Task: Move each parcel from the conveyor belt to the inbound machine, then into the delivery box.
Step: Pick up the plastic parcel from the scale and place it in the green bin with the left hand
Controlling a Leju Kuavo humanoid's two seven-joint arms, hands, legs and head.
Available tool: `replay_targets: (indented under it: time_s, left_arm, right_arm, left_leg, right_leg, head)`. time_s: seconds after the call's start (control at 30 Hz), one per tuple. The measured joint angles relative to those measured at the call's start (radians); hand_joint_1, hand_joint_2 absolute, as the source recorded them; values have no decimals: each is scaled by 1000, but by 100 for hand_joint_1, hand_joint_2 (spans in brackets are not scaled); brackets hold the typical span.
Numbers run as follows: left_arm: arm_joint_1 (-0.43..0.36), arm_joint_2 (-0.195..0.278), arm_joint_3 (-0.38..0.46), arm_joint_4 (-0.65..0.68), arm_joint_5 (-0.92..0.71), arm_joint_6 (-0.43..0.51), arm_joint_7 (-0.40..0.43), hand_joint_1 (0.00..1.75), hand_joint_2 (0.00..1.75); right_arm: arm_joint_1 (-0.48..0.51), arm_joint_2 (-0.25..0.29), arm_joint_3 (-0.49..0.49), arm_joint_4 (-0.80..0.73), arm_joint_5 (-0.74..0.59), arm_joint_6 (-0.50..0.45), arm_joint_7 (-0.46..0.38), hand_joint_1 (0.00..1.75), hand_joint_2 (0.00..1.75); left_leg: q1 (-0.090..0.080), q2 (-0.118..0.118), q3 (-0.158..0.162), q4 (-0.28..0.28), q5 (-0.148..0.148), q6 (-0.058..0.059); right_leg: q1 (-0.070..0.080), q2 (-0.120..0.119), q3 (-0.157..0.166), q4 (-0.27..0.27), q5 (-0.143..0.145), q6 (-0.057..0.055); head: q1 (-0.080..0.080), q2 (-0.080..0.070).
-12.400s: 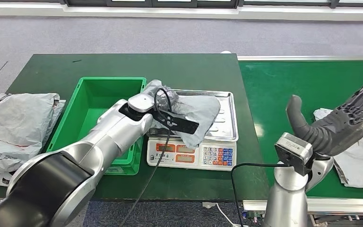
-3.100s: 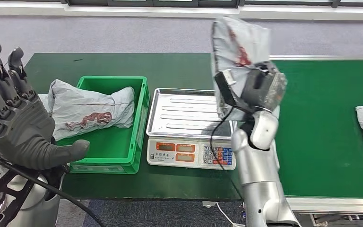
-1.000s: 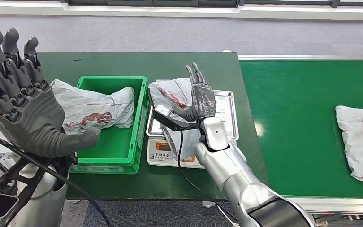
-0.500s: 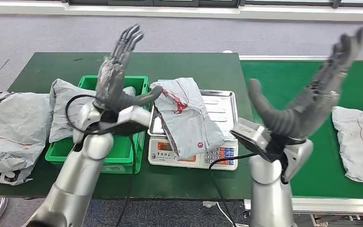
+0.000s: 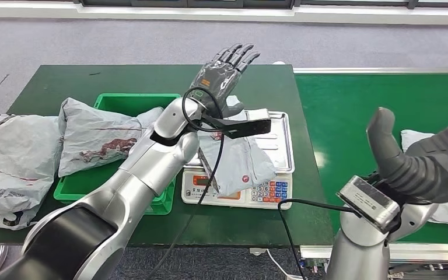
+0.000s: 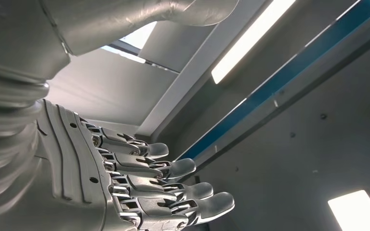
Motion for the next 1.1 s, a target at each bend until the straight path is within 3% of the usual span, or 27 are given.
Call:
replay_targets:
  time_s: [0.2, 0.4, 0.57, 1.07, 1.1]
  left_arm:
    - [-32, -20, -59, 89, 15, -77, 34, 0, 175]
    - [-23, -27, -278, 152, 115, -278, 119, 0, 175]
    - [-15, -28, -390, 239, 131, -308, 142, 0, 175]
    - [-29, -15, -452, 344, 120, -326, 165, 0, 175]
    - [-29, -15, -452, 345, 117, -328, 167, 8, 175]
  right_arm:
    - [0, 0, -1, -5, -13, 0, -9, 0, 175]
    - [0, 0, -1, -5, -36, 0, -33, 0, 175]
    - [0, 0, -1, -5, -63, 0, -53, 0, 175]
    - [-1, 0, -1, 13, -88, 0, -66, 0, 175]
    - [-1, 0, -1, 14, -86, 0, -64, 0, 175]
  left_leg:
    - [0, 0, 0, -1, 0, 0]
    - [0, 0, 0, -1, 0, 0]
    - [0, 0, 0, -1, 0, 0]
    - [0, -1, 0, -1, 0, 0]
    - [0, -1, 0, -1, 0, 0]
  right_leg:
    - [0, 0, 0, 0, 0, 0]
    - [0, 0, 0, 0, 0, 0]
    - [0, 0, 0, 0, 0, 0]
    - [0, 0, 1, 0, 0, 0]
    - [0, 0, 1, 0, 0, 0]
  head:
    - [0, 0]
    - [0, 0]
    - [0, 0]
    - [0, 0]
    - [0, 0]
